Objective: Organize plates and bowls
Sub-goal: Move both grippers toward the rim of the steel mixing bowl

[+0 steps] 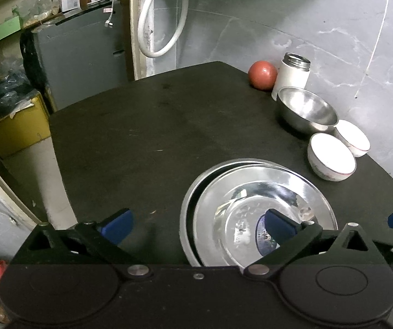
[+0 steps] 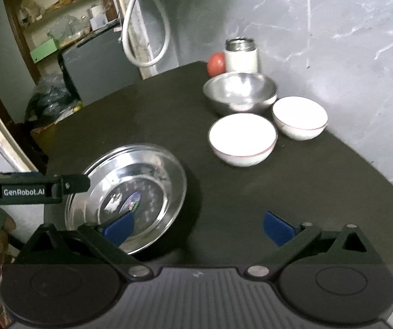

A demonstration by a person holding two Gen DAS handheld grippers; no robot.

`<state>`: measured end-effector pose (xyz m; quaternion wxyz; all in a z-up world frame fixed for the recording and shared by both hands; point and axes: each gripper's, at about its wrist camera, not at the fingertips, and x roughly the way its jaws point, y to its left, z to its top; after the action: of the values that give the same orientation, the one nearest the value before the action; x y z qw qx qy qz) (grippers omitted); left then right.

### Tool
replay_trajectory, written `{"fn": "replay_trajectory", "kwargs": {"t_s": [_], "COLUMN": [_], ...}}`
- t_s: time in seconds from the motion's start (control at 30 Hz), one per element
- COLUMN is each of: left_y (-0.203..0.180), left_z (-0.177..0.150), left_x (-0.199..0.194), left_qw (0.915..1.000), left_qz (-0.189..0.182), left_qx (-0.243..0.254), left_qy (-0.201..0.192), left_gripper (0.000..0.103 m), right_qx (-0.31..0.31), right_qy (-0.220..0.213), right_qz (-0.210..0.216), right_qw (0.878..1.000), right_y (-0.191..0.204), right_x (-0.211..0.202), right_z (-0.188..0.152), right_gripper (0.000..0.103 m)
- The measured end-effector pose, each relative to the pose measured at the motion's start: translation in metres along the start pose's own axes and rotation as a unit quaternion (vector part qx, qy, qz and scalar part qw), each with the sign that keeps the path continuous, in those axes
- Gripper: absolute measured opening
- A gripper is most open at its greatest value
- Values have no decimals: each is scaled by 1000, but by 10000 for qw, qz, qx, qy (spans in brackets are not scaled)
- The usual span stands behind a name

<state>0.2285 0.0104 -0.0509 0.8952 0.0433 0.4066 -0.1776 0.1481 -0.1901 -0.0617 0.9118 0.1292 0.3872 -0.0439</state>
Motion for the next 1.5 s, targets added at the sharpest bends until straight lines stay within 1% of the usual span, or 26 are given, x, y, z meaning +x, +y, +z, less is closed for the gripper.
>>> {"fn": "replay_trajectory", "kwargs": {"t_s": [0.23,0.33,0.43,0.5,0.63,0.73,0.87,1.03,1.07,1.1,1.17,1.27,1.33,1.5], "left_y": [-12,-20,-31,-39,-61,-78,-97,-118,-121,-123,-125,-124,-123,-115], "left_z": [-1,2,13,25,52,71,98,127,130,133,137,139,136,133], "left_x": [1,2,4,6,16,31,61,103,109,116,128,138,143,150], "left_qw": [9997,9994,9986,9973,9951,9934,9926,9937,9933,9931,9939,9939,9936,9931], "left_qz": [89,198,380,544,707,871,874,792,850,887,823,808,819,677], "left_qx": [-200,-267,-355,-483,-692,-732,-780,-771,-770,-758,-736,-743,-774,-943], "left_qy": [114,130,77,36,-54,-164,-305,-174,-168,-145,-40,-21,42,191], "left_gripper": [102,102,102,102,102,102,102,101,101,101,101,100,98,86], "right_qx": [78,-12,-111,-105,-7,-9,-110,-212,-207,-222,-305,-380,-387,-351], "right_qy": [-190,-401,-635,-737,-885,-947,-953,-846,-841,-812,-778,-740,-674,-601], "right_qz": [-37,-23,50,170,485,712,758,705,681,662,664,682,638,610], "right_qw": [9998,9992,9979,9971,9949,9930,9925,9937,9939,9943,9943,9942,9949,9957], "right_y": [-20,-29,-44,-57,-87,-104,-120,-125,-125,-125,-122,-120,-119,-122], "right_x": [-4,-1,5,12,38,60,89,120,124,128,135,141,145,153], "right_z": [4,11,25,37,69,90,116,138,139,140,142,143,143,145], "right_gripper": [103,103,103,103,102,98,93,85,82,82,82,78,75,64]}}
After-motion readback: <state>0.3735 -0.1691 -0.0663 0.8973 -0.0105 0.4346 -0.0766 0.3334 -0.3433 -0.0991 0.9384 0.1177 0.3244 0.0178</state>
